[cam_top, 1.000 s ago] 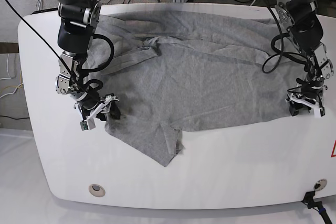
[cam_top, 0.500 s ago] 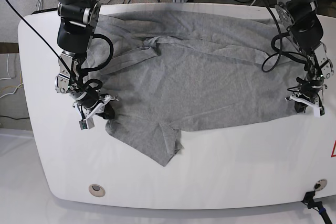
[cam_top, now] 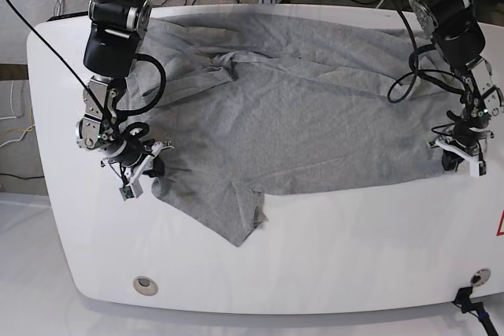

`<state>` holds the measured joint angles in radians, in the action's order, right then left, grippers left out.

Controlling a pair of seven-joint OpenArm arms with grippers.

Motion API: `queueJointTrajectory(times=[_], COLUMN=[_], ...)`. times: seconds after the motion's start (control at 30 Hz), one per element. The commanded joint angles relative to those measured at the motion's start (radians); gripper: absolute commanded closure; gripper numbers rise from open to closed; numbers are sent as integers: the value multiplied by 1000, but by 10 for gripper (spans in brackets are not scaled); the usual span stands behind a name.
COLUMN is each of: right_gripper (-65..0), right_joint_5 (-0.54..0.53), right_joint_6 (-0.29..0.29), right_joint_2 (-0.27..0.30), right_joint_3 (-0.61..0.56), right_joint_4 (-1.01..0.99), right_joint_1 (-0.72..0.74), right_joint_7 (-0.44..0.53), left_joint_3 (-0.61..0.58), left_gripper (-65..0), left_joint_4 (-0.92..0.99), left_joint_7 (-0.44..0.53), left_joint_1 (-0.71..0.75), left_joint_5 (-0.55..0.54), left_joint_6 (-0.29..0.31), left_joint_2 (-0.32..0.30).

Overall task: Fold the T-shirt properly
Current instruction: 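Close both grippers on the hem corners of the grey shirt, then lift the hem with both grippers and fold it over toward the collar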

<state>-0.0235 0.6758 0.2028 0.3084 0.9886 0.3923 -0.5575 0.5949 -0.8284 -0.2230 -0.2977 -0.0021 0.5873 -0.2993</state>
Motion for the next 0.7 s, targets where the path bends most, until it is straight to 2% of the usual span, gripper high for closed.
queueJointTrajectory(times=[0.0,0.2,0.3,0.4,0.57,0.67], right_gripper=[0,0,0,0,0,0], right_joint_5=[-16,-16,-16,-16,-17,-17], right_joint_6=[-3,-3,-3,-3,-3,-3], right_joint_2=[13,10,10,10,10,10], right_joint_3=[4,4,4,4,5,5], right_joint_4=[85,260,352,430,579,678], right_joint_1=[33,-11,-52,-92,-157,-207], right_joint_7=[-36,-172,-203,-246,-330,-361], left_joint_3=[1,1,1,1,29,52], left_gripper=[0,0,0,0,0,0], left_joint_4=[-73,-223,-274,-300,-415,-501], left_joint_7=[-5,-14,-17,-63,-154,-233], left_joint_1=[-4,82,111,114,124,140], left_joint_5=[-19,-19,-19,-19,-19,-19], left_joint_6=[4,6,6,7,111,111], left_joint_2=[-1,1,1,-4,-1,2])
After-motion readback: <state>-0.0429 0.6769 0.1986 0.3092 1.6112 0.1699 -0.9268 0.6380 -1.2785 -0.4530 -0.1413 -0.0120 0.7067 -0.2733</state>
